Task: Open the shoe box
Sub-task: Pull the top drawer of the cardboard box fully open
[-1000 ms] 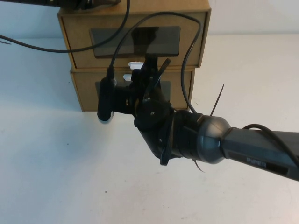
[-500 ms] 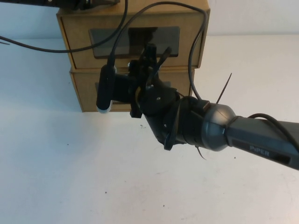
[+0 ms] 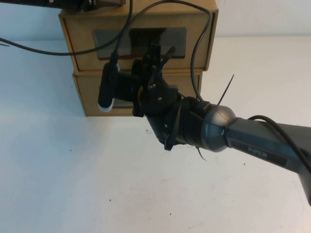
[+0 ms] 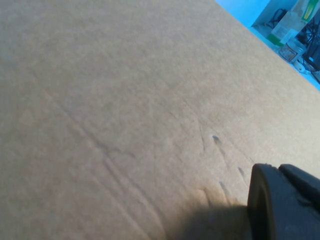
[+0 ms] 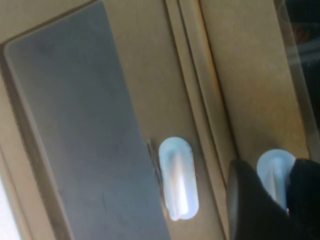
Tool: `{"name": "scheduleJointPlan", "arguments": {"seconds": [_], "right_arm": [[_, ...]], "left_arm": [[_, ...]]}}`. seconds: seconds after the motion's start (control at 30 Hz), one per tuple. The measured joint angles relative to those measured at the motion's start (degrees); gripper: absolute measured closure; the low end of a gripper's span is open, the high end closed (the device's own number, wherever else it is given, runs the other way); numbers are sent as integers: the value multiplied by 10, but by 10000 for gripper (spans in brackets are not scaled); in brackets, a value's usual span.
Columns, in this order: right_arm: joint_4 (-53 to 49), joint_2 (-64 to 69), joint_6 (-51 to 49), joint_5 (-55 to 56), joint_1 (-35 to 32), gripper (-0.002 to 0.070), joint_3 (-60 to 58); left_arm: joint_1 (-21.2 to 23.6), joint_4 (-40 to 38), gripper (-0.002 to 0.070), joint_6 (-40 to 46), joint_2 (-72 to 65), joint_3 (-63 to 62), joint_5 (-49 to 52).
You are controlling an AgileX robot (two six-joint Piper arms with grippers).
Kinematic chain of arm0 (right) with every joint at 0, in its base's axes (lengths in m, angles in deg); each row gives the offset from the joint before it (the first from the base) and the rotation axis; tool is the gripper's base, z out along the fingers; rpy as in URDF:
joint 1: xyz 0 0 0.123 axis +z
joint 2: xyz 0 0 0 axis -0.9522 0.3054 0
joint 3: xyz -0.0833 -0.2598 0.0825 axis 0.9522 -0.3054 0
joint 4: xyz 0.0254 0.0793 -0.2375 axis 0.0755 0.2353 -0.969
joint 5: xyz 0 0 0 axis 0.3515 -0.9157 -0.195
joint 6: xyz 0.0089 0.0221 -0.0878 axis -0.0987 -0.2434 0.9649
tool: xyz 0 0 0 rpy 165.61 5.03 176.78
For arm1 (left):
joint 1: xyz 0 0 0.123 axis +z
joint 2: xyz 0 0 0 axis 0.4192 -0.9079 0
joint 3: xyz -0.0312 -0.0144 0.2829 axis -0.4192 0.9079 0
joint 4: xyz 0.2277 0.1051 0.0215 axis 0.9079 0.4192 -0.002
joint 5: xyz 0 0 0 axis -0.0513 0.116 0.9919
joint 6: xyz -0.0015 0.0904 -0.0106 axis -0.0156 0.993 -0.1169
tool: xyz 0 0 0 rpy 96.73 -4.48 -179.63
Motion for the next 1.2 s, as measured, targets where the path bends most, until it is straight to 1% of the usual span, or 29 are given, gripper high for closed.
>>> {"name": "scheduleJointPlan", "arguments": {"seconds": [0.13, 0.2, 0.27, 0.33, 0.4, 0.57, 0.9, 1.2], "right_arm": [[0, 0, 0, 10, -10, 508, 1], [-1, 0, 0, 17, -13, 526, 1], [-2, 0, 0, 19, -15, 570, 2], [-3, 0, 0, 22, -17, 634, 4], [-7, 0, 0, 22, -17, 658, 4], [7, -1, 15, 20, -16, 665, 6], [79, -13, 91, -45, 15, 668, 5], [86, -68, 100, -77, 68, 668, -89]], "left_arm": [[0, -3, 679, 0, 0, 0, 1], [1, -4, 679, 1, -1, 0, 2], [1, -6, 679, 2, -1, 0, 3], [2, -7, 679, 2, -1, 0, 3], [2, -7, 679, 2, -1, 0, 4], [2, -7, 679, 2, -1, 0, 4], [2, -12, 679, 1, -1, 0, 9], [1, -5, 679, -14, -1, 0, 12]]}}
